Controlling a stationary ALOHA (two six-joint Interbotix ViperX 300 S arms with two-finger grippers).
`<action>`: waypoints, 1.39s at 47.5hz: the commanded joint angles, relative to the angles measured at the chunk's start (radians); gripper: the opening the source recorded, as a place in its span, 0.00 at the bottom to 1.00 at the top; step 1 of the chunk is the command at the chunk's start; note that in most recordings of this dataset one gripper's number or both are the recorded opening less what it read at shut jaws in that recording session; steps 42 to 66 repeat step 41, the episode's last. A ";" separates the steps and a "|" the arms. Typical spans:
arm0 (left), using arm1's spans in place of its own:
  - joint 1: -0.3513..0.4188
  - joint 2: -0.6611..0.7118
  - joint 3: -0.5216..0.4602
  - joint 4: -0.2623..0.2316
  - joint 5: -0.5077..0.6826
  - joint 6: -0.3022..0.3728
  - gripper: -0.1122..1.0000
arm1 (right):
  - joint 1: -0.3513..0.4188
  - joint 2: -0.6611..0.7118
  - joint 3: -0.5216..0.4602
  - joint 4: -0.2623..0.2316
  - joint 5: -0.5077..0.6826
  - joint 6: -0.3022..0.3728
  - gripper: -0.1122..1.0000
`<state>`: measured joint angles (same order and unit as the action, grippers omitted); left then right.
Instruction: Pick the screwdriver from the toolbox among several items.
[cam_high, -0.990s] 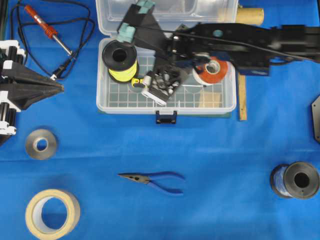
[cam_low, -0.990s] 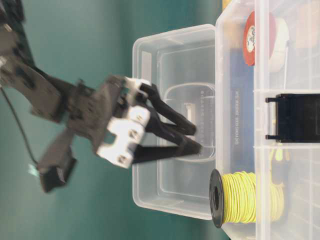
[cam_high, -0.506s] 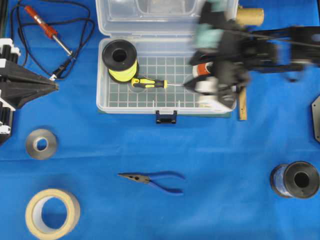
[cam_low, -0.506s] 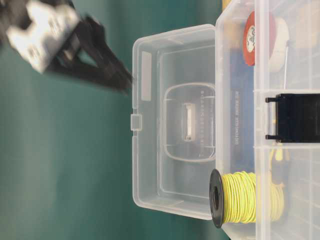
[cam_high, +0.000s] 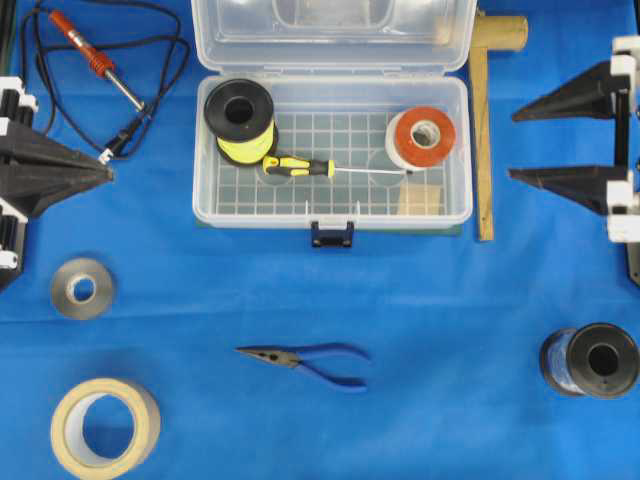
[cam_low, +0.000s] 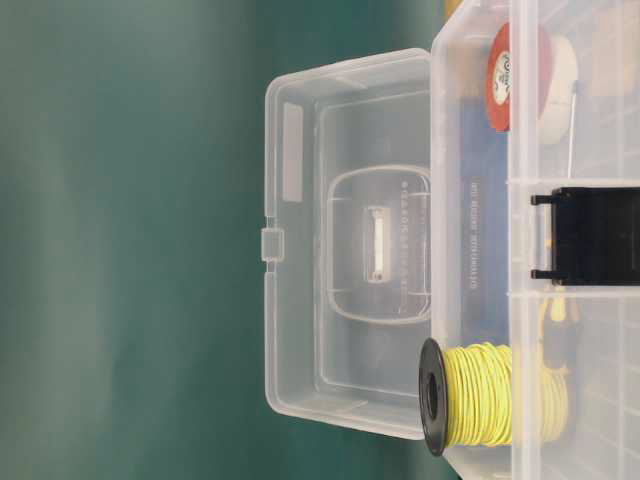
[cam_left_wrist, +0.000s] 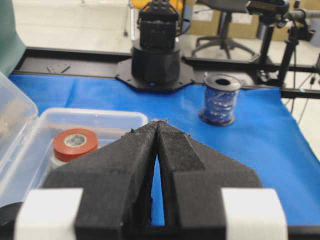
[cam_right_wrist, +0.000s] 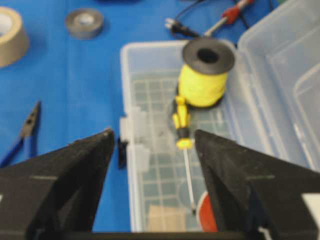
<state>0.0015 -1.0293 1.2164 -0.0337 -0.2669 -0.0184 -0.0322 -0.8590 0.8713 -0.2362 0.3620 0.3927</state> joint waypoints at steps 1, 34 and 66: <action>-0.002 0.003 -0.011 -0.002 -0.006 0.000 0.10 | 0.002 -0.009 0.011 -0.005 -0.009 -0.003 0.73; 0.000 0.003 -0.011 -0.002 -0.009 0.012 0.10 | 0.002 -0.109 0.184 -0.069 0.055 -0.025 0.73; -0.002 0.003 -0.011 -0.002 -0.009 0.012 0.10 | 0.000 -0.130 0.202 -0.074 0.071 -0.038 0.73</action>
